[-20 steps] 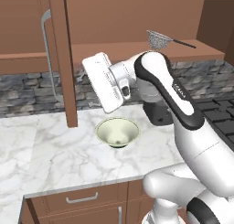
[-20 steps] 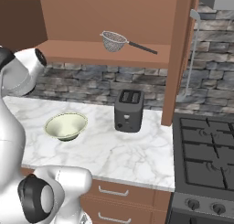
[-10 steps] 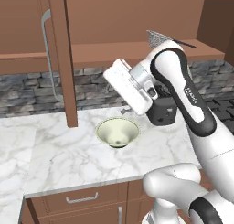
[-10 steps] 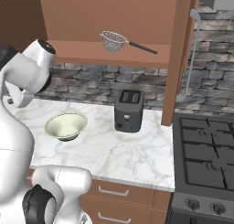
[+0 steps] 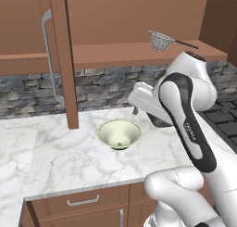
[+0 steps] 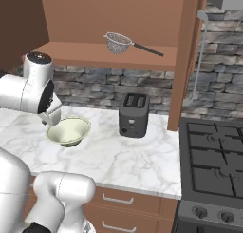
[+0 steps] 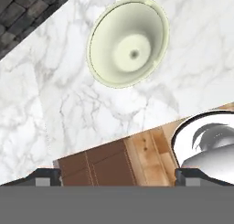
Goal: Open the cabinet and setup a tea strainer by placing it in the bowl upright.
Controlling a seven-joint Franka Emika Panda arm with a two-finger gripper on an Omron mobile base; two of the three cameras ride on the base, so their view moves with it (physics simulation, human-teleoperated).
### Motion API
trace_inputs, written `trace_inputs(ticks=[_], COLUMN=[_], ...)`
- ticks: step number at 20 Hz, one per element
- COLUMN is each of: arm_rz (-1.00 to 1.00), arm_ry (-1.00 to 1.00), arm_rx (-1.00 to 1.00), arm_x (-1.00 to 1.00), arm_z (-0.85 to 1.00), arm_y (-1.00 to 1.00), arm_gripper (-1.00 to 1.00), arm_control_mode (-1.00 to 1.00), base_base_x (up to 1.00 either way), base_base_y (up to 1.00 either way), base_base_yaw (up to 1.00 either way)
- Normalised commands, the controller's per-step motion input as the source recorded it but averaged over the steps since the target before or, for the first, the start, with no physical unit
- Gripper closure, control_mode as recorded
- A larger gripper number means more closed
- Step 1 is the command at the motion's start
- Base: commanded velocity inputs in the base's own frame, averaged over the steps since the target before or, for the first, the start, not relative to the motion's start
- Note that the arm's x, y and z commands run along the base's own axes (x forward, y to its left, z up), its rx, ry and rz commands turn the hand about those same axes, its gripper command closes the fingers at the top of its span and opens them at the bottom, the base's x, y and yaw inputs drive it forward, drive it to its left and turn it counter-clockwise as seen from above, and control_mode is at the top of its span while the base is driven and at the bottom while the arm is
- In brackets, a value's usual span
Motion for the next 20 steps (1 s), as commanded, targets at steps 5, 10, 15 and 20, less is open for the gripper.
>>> trace_inputs(ticks=[5,10,15,20], arm_rz=[0.12,0.09,0.00,0.00], arm_ry=[-0.19,-0.05,0.01,-0.03], arm_rx=[-0.40,-0.45,-0.40,-0.22], arm_x=[0.00,0.00,0.00,0.12], arm_z=[-0.13,0.00,0.39,0.24], arm_y=[-0.78,-0.68,-0.18,-0.24], arm_gripper=[-1.00,-1.00,-1.00,-1.00], arm_control_mode=[-1.00,-1.00,-1.00,-1.00], base_base_x=[0.00,0.00,0.00,0.00], base_base_y=[0.00,0.00,0.00,0.00], base_base_yaw=[0.00,0.00,0.00,0.00])
